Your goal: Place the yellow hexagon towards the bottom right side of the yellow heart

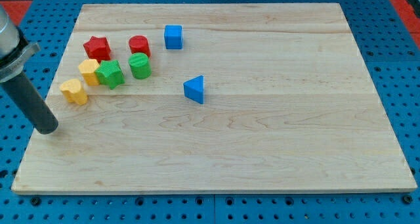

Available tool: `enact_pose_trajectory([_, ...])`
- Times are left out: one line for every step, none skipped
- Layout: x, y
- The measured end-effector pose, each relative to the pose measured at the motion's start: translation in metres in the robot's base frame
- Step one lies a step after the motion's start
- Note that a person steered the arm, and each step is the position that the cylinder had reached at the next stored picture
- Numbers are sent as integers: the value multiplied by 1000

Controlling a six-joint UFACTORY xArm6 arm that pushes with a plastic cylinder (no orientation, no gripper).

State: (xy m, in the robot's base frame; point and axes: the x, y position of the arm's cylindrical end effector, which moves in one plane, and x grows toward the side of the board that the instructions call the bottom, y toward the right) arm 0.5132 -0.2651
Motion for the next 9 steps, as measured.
enact_pose_trajectory([0, -3])
enact_pose_trajectory([0, -4])
enact_pose_trajectory([0, -5])
enact_pose_trajectory([0, -5])
enact_pose_trajectory([0, -5])
enact_pose_trajectory([-9, -21])
enact_pose_trajectory([-27, -16])
enact_pose_trajectory([-51, -15])
enact_pose_trajectory([-59, -15])
